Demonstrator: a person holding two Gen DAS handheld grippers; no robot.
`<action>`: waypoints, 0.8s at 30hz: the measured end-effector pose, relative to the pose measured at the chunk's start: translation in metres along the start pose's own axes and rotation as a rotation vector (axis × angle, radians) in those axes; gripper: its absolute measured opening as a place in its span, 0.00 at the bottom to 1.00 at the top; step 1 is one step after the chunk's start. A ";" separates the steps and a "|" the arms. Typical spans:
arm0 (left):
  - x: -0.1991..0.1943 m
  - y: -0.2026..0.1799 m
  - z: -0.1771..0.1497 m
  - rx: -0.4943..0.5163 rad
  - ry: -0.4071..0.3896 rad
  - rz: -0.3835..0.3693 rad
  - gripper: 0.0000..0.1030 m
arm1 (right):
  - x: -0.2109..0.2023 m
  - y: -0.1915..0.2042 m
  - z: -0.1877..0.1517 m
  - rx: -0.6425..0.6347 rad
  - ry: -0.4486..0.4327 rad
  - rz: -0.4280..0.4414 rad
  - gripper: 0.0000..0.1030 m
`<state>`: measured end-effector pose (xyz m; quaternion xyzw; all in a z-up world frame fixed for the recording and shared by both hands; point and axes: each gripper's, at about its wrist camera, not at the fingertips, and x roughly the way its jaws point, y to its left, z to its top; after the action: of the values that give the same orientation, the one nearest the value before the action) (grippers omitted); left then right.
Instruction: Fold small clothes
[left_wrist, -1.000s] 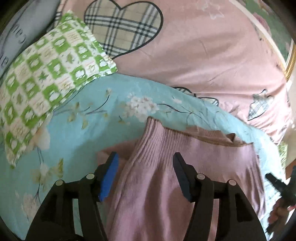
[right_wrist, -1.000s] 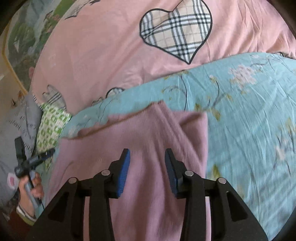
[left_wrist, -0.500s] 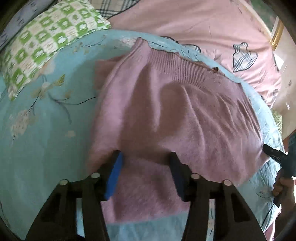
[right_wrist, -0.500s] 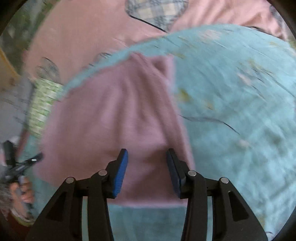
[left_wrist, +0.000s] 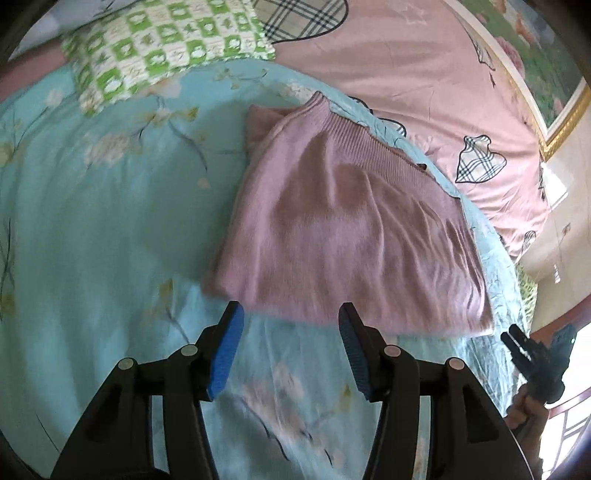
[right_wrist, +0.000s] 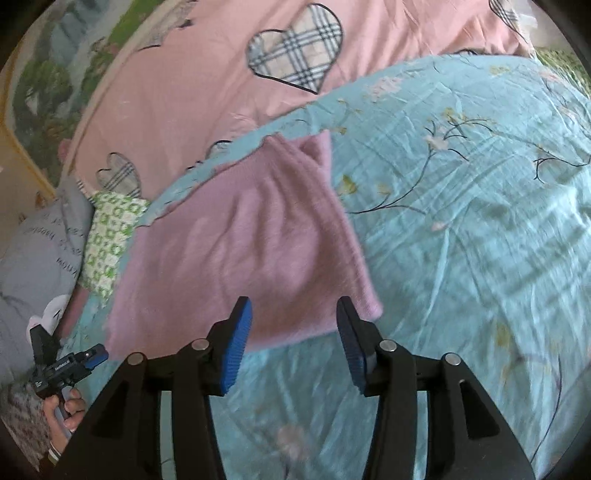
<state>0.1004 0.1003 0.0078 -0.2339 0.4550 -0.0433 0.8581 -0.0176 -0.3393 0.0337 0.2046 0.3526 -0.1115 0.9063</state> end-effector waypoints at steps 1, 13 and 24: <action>0.000 0.000 -0.004 -0.011 0.004 -0.007 0.53 | -0.003 0.003 -0.005 0.000 -0.001 0.010 0.52; 0.012 -0.016 -0.030 -0.111 0.044 -0.148 0.53 | -0.006 0.034 -0.056 -0.043 0.044 0.131 0.58; 0.040 0.008 -0.015 -0.343 -0.032 -0.181 0.58 | 0.005 0.060 -0.062 -0.083 0.075 0.188 0.59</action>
<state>0.1103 0.0907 -0.0334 -0.4175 0.4192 -0.0385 0.8052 -0.0298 -0.2578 0.0063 0.2031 0.3697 -0.0037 0.9067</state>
